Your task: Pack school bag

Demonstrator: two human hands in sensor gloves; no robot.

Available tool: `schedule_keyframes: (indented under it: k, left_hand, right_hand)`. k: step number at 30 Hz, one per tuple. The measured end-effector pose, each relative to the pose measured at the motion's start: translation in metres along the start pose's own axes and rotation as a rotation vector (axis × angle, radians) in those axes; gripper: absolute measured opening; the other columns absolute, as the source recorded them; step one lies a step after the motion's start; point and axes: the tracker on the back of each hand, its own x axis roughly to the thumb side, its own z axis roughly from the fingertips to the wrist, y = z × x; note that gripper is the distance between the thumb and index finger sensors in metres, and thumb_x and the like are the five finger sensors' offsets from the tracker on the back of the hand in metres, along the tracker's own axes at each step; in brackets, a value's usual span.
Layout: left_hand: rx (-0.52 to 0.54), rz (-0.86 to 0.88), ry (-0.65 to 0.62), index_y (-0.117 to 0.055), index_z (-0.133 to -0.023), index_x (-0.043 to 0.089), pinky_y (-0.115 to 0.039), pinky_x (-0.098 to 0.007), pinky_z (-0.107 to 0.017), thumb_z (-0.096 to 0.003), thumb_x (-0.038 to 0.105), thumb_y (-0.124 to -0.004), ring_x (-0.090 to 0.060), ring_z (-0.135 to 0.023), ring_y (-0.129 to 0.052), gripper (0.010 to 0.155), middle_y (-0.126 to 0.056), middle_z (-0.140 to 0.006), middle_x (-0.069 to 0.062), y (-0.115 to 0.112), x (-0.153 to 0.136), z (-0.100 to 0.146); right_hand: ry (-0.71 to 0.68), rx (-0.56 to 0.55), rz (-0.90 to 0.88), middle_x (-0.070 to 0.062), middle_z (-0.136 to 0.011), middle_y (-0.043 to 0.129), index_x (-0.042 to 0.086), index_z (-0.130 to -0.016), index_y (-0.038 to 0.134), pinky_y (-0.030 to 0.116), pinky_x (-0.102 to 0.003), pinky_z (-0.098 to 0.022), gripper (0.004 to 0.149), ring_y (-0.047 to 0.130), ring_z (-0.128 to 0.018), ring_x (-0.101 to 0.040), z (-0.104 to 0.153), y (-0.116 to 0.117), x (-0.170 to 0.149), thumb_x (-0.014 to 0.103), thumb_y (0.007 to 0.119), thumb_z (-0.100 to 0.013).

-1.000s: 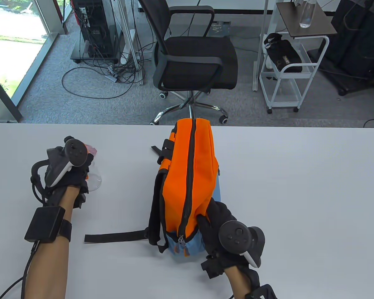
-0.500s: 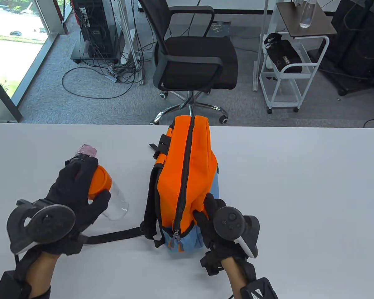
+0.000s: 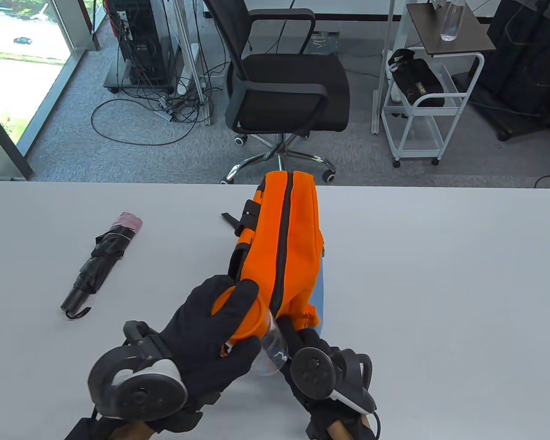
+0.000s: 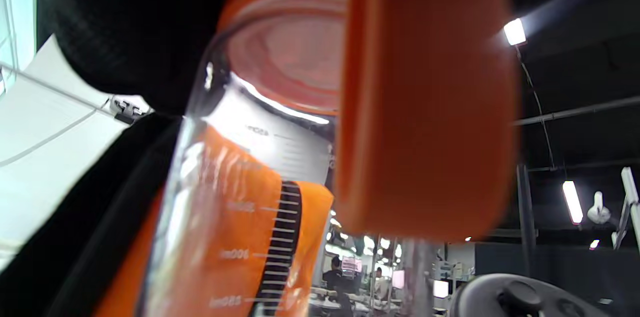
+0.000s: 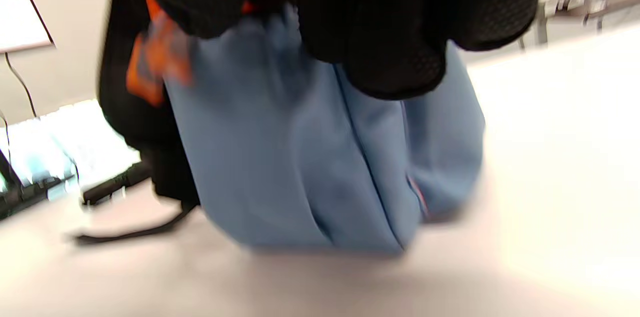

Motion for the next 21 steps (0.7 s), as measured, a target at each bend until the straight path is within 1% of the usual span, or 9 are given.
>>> schedule_keyframes:
  k: [2,6,11,13,14,16,18,20,21]
  left_hand:
    - [0.029,-0.056,-0.016,-0.073,-0.106,0.013,-0.096,-0.057,-0.048,-0.0502,0.058,-0.075,-0.052,-0.067,-0.102,0.072,-0.079,-0.094,-0.045,-0.013,0.001,-0.003]
    - [0.060,-0.097,-0.025,-0.075,-0.105,0.013,-0.098,-0.056,-0.047,-0.0493,0.058,-0.076,-0.051,-0.066,-0.103,0.072,-0.080,-0.092,-0.046,-0.029,-0.001,-0.007]
    - [-0.010,-0.193,-0.094,-0.074,-0.106,0.015,-0.098,-0.055,-0.047,-0.0491,0.058,-0.077,-0.050,-0.067,-0.104,0.071,-0.080,-0.093,-0.045,-0.038,0.012,-0.006]
    - [-0.118,-0.291,-0.115,-0.073,-0.106,0.016,-0.097,-0.053,-0.047,-0.0506,0.059,-0.075,-0.048,-0.066,-0.104,0.070,-0.081,-0.093,-0.044,-0.046,0.019,-0.004]
    - [-0.122,-0.353,-0.132,-0.073,-0.107,0.016,-0.097,-0.052,-0.046,-0.0514,0.060,-0.073,-0.047,-0.065,-0.104,0.071,-0.082,-0.093,-0.043,-0.051,0.020,-0.002]
    - [-0.113,-0.380,-0.101,-0.074,-0.106,0.016,-0.098,-0.050,-0.044,-0.0523,0.061,-0.071,-0.045,-0.062,-0.106,0.070,-0.084,-0.091,-0.042,-0.054,0.016,-0.001]
    - [-0.097,-0.321,-0.043,-0.075,-0.105,0.015,-0.099,-0.050,-0.043,-0.0522,0.061,-0.071,-0.045,-0.061,-0.106,0.070,-0.085,-0.089,-0.042,-0.048,0.011,-0.002]
    - [-0.088,-0.254,0.012,-0.076,-0.105,0.014,-0.101,-0.048,-0.041,-0.0531,0.061,-0.070,-0.043,-0.059,-0.108,0.070,-0.087,-0.087,-0.041,-0.042,0.006,0.000]
    - [-0.069,-0.219,0.028,-0.077,-0.104,0.014,-0.100,-0.049,-0.041,-0.0529,0.060,-0.071,-0.045,-0.059,-0.108,0.070,-0.087,-0.087,-0.042,-0.041,0.005,0.001]
  right_hand:
    - [0.011,0.062,-0.126,-0.022,-0.086,0.076,0.025,-0.104,0.052,0.076,-0.058,-0.054,0.062,0.091,-0.065,-0.040,-0.002,0.007,-0.005,0.036,0.074,-0.047]
    - [-0.110,0.006,-0.189,-0.025,-0.085,0.080,0.025,-0.091,0.068,0.078,-0.057,-0.054,0.048,0.093,-0.068,-0.041,0.006,0.010,-0.011,0.031,0.079,-0.045]
    - [-0.213,-0.173,-0.287,-0.025,-0.080,0.087,0.025,-0.081,0.078,0.084,-0.054,-0.052,0.037,0.099,-0.064,-0.038,0.020,-0.004,-0.013,0.018,0.080,-0.044]
    - [-0.299,-0.253,-0.418,-0.019,-0.083,0.087,0.024,-0.077,0.082,0.083,-0.054,-0.053,0.035,0.098,-0.066,-0.037,0.027,-0.017,-0.013,0.017,0.081,-0.042]
    - [-0.291,-0.296,-0.492,-0.018,-0.082,0.088,0.023,-0.077,0.083,0.083,-0.054,-0.053,0.035,0.098,-0.066,-0.038,0.033,-0.024,-0.012,0.017,0.082,-0.042]
    - [-0.215,-0.356,-0.447,-0.017,-0.081,0.089,0.021,-0.081,0.082,0.082,-0.055,-0.052,0.038,0.098,-0.063,-0.038,0.036,-0.028,-0.019,0.021,0.082,-0.043]
    - [-0.111,-0.292,-0.378,-0.021,-0.086,0.084,0.020,-0.094,0.073,0.080,-0.057,-0.053,0.050,0.095,-0.065,-0.040,0.033,-0.018,-0.029,0.025,0.081,-0.045]
    - [-0.108,-0.276,-0.319,-0.023,-0.086,0.082,0.019,-0.097,0.069,0.080,-0.057,-0.051,0.055,0.096,-0.062,-0.040,0.028,-0.011,-0.031,0.029,0.081,-0.044]
    - [-0.072,-0.265,-0.313,-0.022,-0.089,0.081,0.018,-0.102,0.059,0.080,-0.056,-0.051,0.062,0.096,-0.063,-0.040,0.026,-0.011,-0.031,0.033,0.079,-0.045]
